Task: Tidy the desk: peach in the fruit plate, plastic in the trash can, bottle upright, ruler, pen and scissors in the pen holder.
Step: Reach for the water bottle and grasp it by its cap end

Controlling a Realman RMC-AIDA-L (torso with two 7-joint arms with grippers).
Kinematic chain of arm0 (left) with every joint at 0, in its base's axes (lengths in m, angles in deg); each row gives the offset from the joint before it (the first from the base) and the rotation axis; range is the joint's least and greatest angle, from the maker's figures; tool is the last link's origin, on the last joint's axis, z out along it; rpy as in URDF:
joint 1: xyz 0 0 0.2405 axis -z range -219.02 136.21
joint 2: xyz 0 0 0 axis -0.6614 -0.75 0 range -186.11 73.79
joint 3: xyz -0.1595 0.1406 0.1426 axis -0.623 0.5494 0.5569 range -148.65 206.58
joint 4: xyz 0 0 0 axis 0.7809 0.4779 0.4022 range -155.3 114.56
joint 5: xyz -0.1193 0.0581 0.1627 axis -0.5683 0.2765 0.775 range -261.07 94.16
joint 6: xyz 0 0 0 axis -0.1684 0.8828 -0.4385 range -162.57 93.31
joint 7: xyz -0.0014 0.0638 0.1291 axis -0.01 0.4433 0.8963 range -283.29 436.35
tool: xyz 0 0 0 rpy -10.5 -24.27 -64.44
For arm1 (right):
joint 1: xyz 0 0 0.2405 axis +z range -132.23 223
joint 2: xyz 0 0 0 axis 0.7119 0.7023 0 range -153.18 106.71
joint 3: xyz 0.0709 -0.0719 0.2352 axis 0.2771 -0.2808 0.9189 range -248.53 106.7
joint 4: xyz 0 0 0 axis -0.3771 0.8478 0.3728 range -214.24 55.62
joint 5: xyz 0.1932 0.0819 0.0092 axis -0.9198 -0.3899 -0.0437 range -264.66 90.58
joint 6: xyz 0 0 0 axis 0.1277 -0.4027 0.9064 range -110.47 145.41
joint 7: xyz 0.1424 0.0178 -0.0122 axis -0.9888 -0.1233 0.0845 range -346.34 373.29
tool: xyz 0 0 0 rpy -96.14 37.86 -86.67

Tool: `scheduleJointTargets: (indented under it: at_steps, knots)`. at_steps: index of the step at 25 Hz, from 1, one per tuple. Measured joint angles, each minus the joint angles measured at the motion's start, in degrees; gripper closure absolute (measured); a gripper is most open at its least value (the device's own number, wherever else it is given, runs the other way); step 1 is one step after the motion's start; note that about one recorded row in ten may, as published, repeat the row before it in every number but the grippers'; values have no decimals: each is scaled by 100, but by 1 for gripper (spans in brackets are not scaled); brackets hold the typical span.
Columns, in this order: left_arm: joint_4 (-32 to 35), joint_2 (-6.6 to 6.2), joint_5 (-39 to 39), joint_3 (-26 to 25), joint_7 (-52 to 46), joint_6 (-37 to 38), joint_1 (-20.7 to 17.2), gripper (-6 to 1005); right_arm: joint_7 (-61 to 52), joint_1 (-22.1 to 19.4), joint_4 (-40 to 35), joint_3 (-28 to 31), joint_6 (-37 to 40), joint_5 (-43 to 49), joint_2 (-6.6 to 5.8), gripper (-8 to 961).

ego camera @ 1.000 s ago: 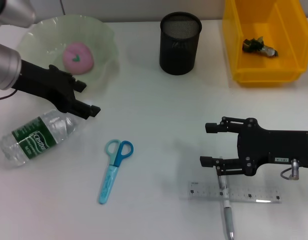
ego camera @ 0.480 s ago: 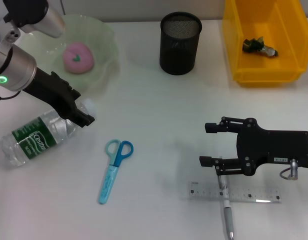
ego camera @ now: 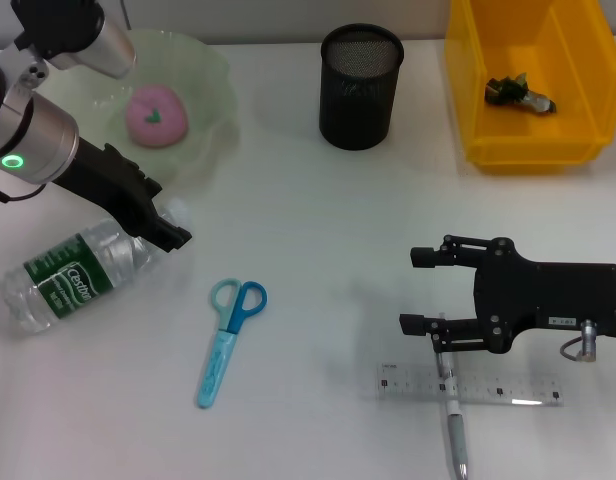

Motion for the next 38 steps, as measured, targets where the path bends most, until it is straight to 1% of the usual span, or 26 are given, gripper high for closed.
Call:
scheduleJointTargets:
  at_steps: [17, 38]
  knots:
    - [-318, 1, 8, 3, 77, -288, -16, 189, 3, 18, 0, 0, 1, 0, 0, 156]
    - [-458, 9, -2, 69, 112, -343, 0, 189, 3, 24, 0, 0, -37, 0, 0, 156]
